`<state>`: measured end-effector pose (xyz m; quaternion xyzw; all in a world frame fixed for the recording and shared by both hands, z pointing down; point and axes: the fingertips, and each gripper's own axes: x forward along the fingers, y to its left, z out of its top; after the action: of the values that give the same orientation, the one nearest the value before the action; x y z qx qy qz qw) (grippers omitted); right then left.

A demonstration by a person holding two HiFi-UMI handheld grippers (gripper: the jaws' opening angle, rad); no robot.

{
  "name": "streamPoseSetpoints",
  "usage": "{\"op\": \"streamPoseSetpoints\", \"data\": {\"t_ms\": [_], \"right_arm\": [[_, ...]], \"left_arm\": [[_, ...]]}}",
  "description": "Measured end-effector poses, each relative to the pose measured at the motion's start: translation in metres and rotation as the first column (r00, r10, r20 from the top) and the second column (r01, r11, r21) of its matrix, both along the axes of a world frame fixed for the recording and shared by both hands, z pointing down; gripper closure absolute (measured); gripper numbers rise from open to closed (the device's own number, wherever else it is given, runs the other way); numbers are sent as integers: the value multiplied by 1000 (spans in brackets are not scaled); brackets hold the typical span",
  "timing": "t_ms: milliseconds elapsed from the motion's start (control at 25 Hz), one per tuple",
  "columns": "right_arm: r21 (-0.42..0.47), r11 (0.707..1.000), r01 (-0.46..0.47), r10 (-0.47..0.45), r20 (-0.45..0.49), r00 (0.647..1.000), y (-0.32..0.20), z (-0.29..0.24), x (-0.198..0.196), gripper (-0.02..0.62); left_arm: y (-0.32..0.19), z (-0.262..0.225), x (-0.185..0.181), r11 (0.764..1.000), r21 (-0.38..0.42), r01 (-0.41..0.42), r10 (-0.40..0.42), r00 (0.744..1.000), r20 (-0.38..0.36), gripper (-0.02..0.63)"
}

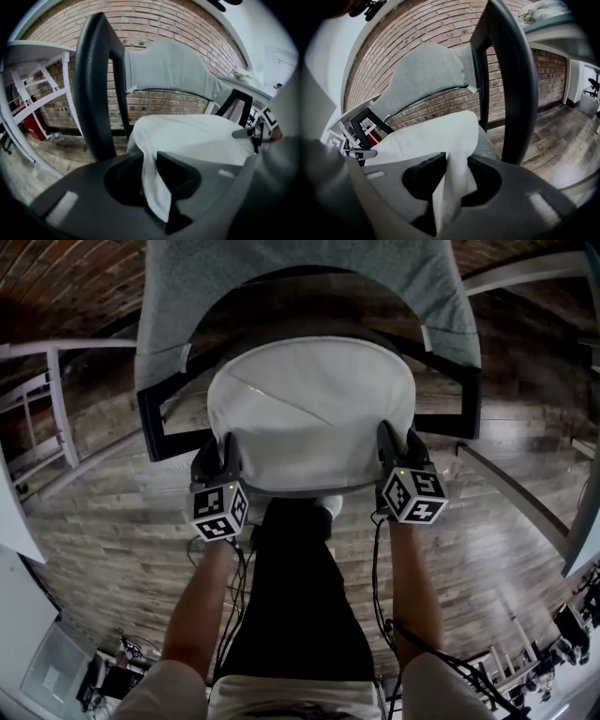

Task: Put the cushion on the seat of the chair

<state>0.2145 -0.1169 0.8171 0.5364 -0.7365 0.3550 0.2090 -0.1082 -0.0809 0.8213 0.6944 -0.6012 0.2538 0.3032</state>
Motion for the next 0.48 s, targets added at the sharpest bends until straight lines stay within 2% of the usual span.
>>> {"op": "streamPoseSetpoints", "data": {"t_ms": [280, 400, 480], "right_arm": [[15, 999, -35, 35, -13, 999, -1, -6, 6, 453], [15, 998, -56, 56, -53, 997, 0, -6, 13, 390], [20, 998, -65, 66, -68, 995, 0, -7, 16, 377]], "left_arm": [[0, -4, -3, 1000, 7, 16, -16, 1000, 9, 540], [1, -3, -7, 1000, 1, 19, -19, 1000, 15, 513], [0, -3, -9, 1000, -3, 19, -19, 1000, 17, 499]]}}
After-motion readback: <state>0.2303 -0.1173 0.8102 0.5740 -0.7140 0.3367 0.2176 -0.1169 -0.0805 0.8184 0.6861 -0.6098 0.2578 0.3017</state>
